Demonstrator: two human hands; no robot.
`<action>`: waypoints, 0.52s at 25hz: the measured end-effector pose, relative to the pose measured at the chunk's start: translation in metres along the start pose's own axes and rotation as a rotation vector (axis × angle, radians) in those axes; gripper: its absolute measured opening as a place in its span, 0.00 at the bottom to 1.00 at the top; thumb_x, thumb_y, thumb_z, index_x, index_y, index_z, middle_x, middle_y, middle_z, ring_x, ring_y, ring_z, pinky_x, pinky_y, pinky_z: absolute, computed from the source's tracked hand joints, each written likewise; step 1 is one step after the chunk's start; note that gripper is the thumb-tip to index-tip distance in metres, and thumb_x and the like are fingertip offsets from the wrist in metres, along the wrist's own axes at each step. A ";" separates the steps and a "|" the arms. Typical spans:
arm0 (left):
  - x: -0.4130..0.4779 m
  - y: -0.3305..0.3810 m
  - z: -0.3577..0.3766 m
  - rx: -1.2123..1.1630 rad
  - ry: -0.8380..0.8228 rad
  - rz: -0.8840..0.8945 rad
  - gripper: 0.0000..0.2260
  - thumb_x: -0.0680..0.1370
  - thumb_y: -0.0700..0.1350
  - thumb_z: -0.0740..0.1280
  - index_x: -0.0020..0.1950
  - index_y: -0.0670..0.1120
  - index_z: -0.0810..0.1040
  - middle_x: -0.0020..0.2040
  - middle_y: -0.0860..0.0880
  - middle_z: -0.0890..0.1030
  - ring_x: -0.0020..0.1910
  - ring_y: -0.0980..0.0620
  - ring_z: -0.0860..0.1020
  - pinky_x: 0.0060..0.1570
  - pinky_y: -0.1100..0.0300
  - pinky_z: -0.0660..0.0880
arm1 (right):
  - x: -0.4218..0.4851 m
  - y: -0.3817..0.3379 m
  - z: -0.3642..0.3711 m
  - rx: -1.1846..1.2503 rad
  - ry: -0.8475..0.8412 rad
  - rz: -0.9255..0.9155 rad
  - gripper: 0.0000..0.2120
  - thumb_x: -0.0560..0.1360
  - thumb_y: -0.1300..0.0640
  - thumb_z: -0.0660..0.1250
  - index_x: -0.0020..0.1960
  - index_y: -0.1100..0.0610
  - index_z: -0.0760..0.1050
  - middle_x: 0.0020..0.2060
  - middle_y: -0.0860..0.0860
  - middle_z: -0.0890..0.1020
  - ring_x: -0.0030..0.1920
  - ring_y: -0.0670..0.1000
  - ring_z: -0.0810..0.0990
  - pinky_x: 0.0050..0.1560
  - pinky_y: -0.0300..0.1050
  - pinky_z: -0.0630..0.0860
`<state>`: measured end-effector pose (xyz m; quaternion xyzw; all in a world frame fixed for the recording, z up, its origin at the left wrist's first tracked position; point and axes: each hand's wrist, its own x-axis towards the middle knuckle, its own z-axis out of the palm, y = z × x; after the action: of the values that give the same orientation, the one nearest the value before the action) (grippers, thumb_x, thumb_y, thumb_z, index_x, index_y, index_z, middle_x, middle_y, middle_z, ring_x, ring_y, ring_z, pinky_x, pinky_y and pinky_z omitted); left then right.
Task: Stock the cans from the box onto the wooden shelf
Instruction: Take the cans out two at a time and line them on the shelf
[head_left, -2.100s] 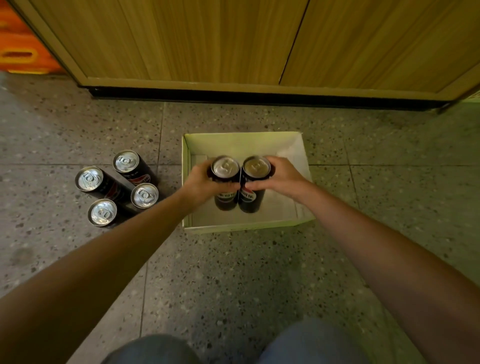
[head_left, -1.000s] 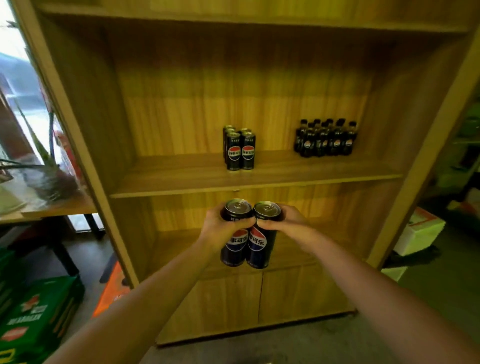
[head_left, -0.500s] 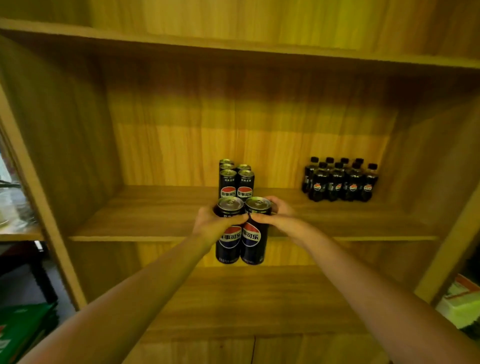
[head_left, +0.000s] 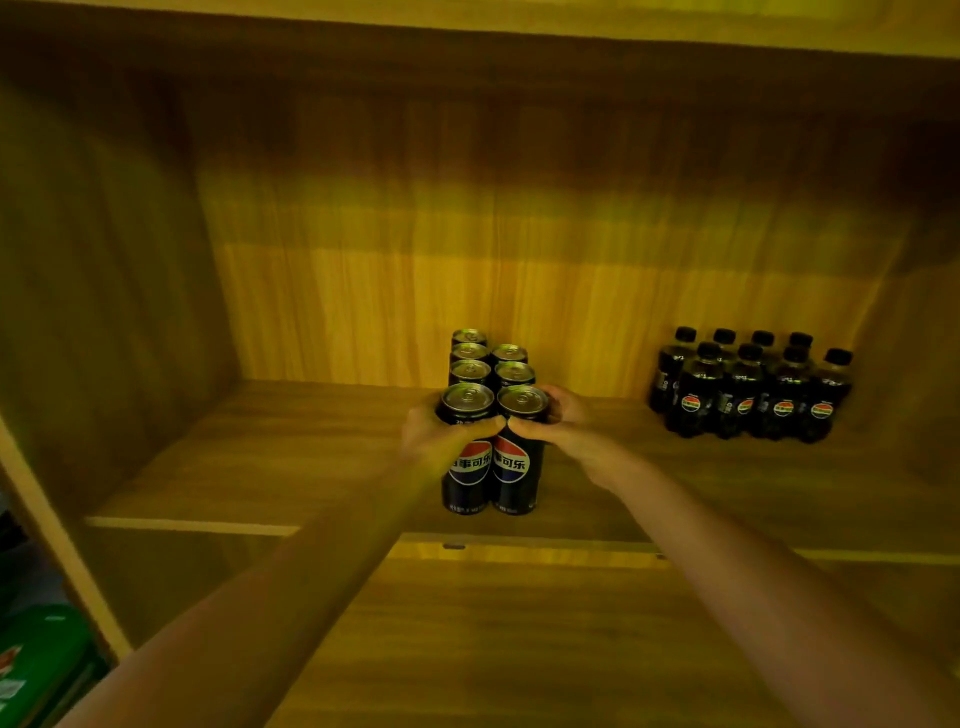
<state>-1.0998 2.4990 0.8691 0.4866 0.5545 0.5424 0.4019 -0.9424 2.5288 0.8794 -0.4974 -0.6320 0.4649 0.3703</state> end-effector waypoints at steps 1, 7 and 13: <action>0.006 -0.004 0.000 0.006 -0.001 -0.007 0.26 0.64 0.41 0.77 0.61 0.43 0.75 0.59 0.43 0.80 0.52 0.50 0.78 0.50 0.57 0.74 | 0.005 0.003 0.000 -0.008 0.004 0.010 0.33 0.66 0.61 0.73 0.68 0.57 0.63 0.68 0.55 0.70 0.68 0.55 0.68 0.60 0.45 0.67; 0.028 -0.025 0.000 0.023 -0.001 -0.047 0.27 0.63 0.42 0.78 0.60 0.44 0.76 0.58 0.43 0.81 0.54 0.47 0.79 0.55 0.52 0.76 | 0.027 0.023 0.000 0.021 -0.059 -0.012 0.31 0.66 0.62 0.73 0.66 0.56 0.66 0.65 0.54 0.73 0.61 0.50 0.71 0.58 0.44 0.70; 0.034 -0.035 0.003 0.048 -0.035 -0.007 0.26 0.63 0.43 0.78 0.60 0.44 0.75 0.58 0.44 0.81 0.56 0.46 0.79 0.57 0.49 0.76 | 0.033 0.039 -0.005 -0.023 -0.096 -0.053 0.32 0.66 0.57 0.74 0.67 0.51 0.66 0.66 0.51 0.72 0.67 0.53 0.69 0.67 0.56 0.68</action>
<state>-1.1073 2.5346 0.8369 0.5035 0.5621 0.5189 0.4017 -0.9346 2.5652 0.8439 -0.4621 -0.6672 0.4707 0.3460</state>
